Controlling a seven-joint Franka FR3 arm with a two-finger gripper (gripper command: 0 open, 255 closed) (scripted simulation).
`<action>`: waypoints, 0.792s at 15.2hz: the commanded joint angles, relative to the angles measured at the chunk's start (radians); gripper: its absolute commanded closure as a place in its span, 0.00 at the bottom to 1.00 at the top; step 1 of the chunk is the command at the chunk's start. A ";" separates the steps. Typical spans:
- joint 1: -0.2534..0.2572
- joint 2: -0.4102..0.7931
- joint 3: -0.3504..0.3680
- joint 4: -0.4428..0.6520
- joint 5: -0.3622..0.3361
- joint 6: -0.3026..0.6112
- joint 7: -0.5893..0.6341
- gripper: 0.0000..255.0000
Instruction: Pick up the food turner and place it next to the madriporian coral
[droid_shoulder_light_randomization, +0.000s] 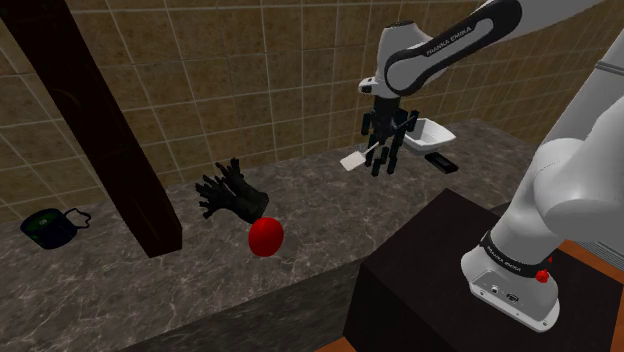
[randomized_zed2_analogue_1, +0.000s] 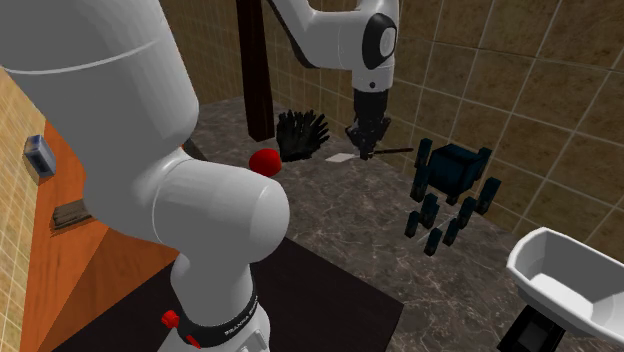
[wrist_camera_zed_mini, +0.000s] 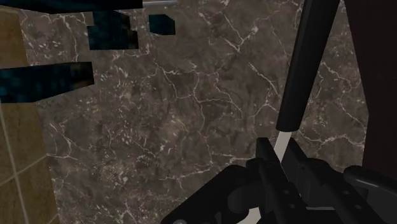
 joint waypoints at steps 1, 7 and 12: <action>0.021 0.081 0.004 0.083 0.041 -0.006 -0.007 1.00; 0.054 0.292 0.033 0.326 0.141 -0.052 -0.012 1.00; 0.057 0.468 0.060 0.561 0.206 -0.121 -0.010 1.00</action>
